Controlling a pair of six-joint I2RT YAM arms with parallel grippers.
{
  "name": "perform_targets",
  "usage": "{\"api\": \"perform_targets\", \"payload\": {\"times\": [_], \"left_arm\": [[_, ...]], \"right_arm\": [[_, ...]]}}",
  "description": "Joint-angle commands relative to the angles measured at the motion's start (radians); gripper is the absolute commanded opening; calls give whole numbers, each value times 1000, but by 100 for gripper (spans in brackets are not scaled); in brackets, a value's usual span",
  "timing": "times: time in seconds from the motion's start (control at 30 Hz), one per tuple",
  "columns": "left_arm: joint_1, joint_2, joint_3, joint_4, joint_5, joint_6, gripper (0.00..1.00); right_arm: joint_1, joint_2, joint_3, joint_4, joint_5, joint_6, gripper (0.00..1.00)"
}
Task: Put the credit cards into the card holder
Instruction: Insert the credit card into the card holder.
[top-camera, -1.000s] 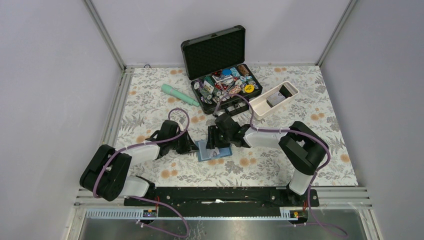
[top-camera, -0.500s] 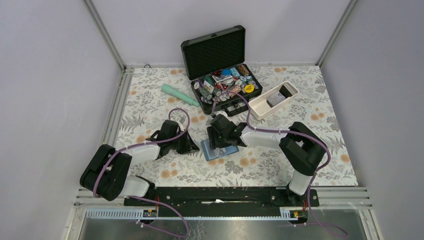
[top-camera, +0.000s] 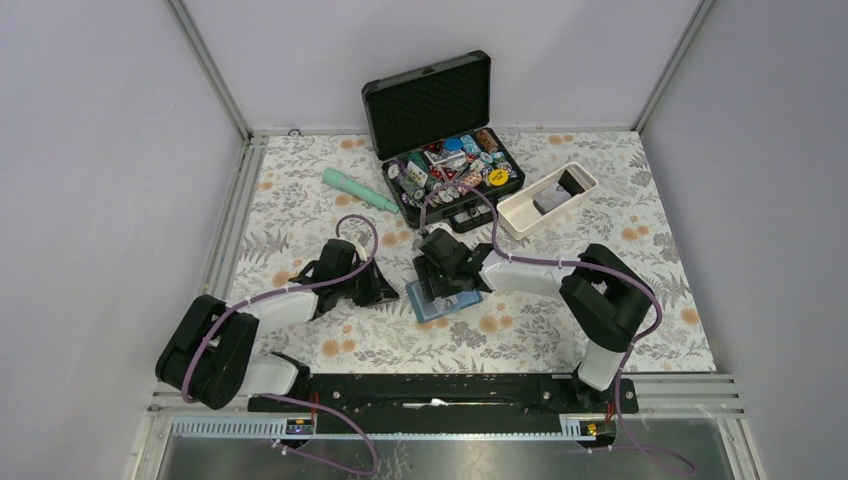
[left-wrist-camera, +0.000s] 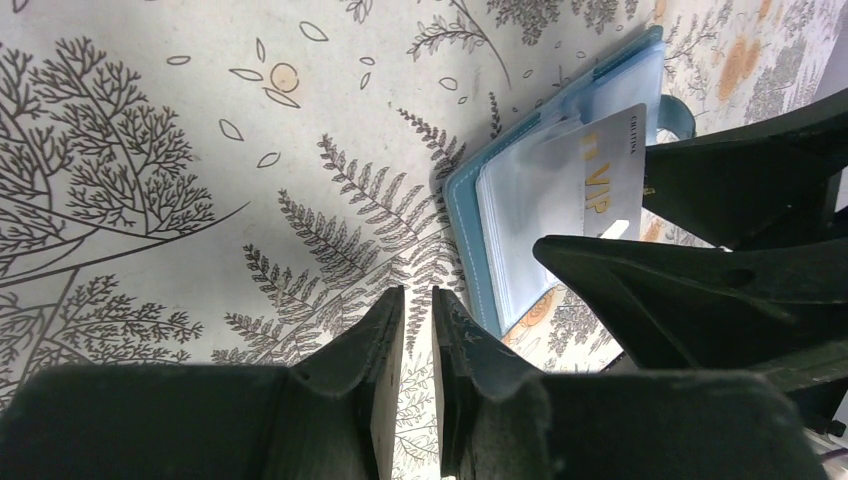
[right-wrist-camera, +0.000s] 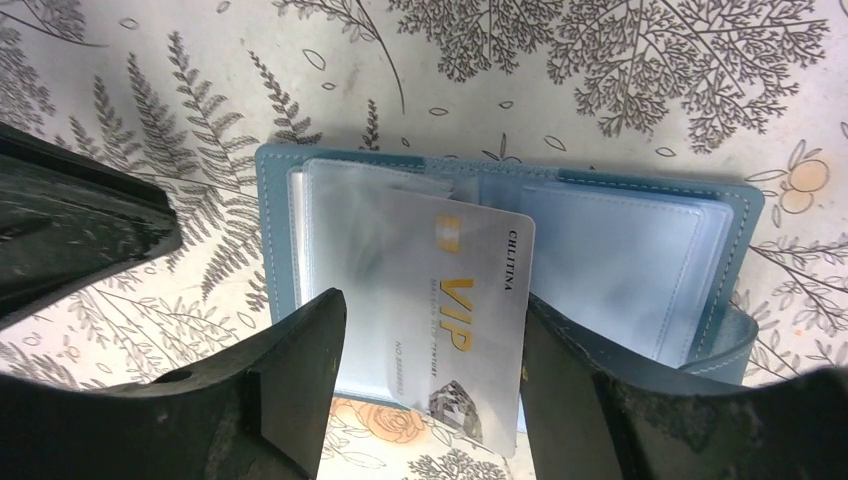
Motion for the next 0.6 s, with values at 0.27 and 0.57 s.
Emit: {"api": "perform_targets", "payload": {"times": [0.27, 0.57], "left_arm": [[-1, -35, 14, 23, 7, 0, 19], [-2, -43, 20, 22, 11, -2, 19]], "right_arm": [[8, -11, 76, -157, 81, -90, 68], [22, -12, 92, -179, 111, -107, 69]]}}
